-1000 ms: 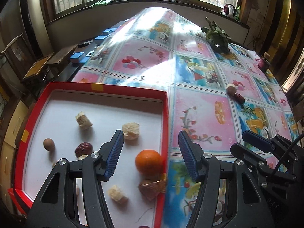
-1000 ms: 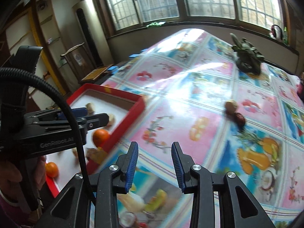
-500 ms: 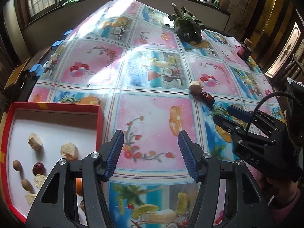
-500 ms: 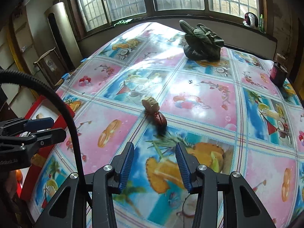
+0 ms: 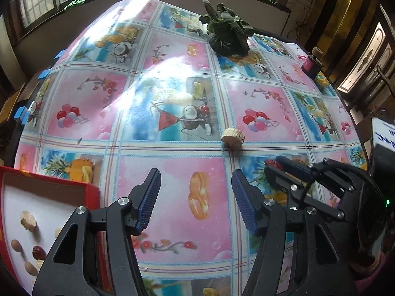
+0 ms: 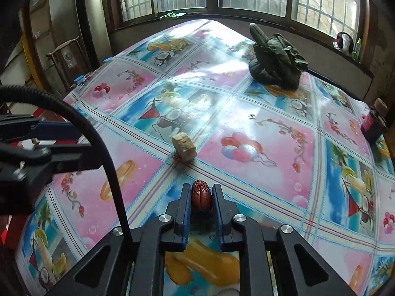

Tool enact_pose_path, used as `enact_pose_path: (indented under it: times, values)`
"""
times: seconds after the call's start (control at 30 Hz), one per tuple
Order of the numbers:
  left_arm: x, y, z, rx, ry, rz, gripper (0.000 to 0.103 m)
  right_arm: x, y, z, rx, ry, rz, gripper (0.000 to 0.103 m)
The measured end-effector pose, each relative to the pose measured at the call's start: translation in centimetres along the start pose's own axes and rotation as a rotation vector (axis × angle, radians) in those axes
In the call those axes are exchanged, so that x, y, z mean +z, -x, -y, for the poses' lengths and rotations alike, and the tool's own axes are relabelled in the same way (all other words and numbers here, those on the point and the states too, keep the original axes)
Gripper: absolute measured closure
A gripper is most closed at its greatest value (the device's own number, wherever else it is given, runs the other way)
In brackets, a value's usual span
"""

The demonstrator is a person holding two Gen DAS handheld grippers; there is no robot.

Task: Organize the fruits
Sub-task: 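Grasp the pale cake cube with the left gripper while the right gripper grasps the red date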

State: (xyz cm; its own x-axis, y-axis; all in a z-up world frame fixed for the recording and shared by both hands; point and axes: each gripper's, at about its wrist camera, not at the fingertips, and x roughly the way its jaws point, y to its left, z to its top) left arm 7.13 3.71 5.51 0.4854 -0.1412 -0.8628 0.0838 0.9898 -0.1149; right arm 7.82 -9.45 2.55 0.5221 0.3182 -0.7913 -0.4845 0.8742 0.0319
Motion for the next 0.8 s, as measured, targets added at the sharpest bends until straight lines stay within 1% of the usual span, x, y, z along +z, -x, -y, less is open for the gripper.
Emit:
enact_pose_path:
  times: [0.13,0.27,0.37,0.47,0.53,0.57,0.6,0.7,0.8]
  values:
    - [1.6,-1.8,1.7,-0.038,-0.051,-0.011,0.043,-1.9,1.7,1.5,-0.022,-0.052,-0.017,0.087]
    - [3.0,-3.7,3.1,-0.033,-0.102,-0.022,0.043,-2.8,2.2,2.6,-0.004,-0.092,-0.010,0.087]
    - [3.7,-5.2,3.6,-0.024,-0.139,-0.040,0.043,-2.9,2.0,2.9,0.010,-0.092,-0.011,0.087]
    - [4.1,-6.5,3.7,-0.022,-0.147,-0.053,0.043,-2.9,1.9,3.1,0.023,-0.093,-0.011,0.087]
    - [4.1,-6.8,3.6,-0.020,-0.137,-0.046,0.048,-2.9,1.9,3.2,0.032,-0.100,-0.009,0.087]
    - [4.1,-6.7,3.5,-0.007,-0.133,-0.030,0.065,-2.9,1.9,3.4,0.035,-0.102,-0.009,0.087]
    - [4.1,-6.7,3.4,0.014,-0.136,-0.025,0.077,-2.9,2.0,3.4,0.036,-0.102,-0.009,0.087]
    - [4.0,-6.5,2.7,-0.016,-0.118,-0.038,0.077,-2.9,1.9,3.3,0.032,-0.099,-0.010,0.087]
    - [3.2,-5.5,2.5,-0.018,-0.118,-0.035,0.077,-2.8,1.9,3.4,0.039,-0.103,-0.010,0.087]
